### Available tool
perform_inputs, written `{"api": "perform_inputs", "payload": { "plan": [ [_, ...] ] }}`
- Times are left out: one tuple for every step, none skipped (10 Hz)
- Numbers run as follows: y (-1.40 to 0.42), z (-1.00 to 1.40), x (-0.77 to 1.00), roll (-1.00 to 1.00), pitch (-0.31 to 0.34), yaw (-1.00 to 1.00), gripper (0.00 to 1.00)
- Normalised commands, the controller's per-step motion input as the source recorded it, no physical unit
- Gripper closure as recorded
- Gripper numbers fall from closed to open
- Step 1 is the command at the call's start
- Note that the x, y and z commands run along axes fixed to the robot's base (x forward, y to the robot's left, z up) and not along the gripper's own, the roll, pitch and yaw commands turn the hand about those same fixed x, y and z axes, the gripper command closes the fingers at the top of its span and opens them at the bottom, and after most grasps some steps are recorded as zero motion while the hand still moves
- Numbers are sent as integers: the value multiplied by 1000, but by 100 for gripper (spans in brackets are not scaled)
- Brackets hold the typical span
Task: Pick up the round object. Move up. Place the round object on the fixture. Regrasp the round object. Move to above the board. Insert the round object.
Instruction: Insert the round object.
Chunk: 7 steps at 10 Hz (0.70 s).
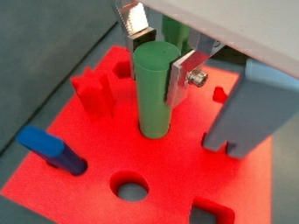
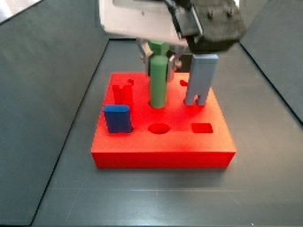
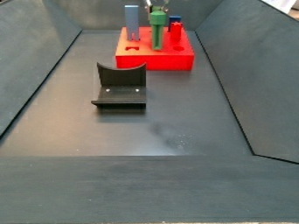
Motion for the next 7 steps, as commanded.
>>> {"api": "perform_inputs", "payload": {
  "plan": [
    [0, -357, 120, 40, 0, 0, 100],
    [9, -389, 0, 121, 0, 0, 100],
    [0, -343, -51, 257, 0, 0, 100],
    [-40, -334, -66, 346, 0, 23, 100],
    [-169, -354, 0, 354, 0, 49, 100],
    [0, -129, 6, 0, -3, 0, 100],
    [0, 0, 0, 0, 0, 0, 100]
  ]
}}
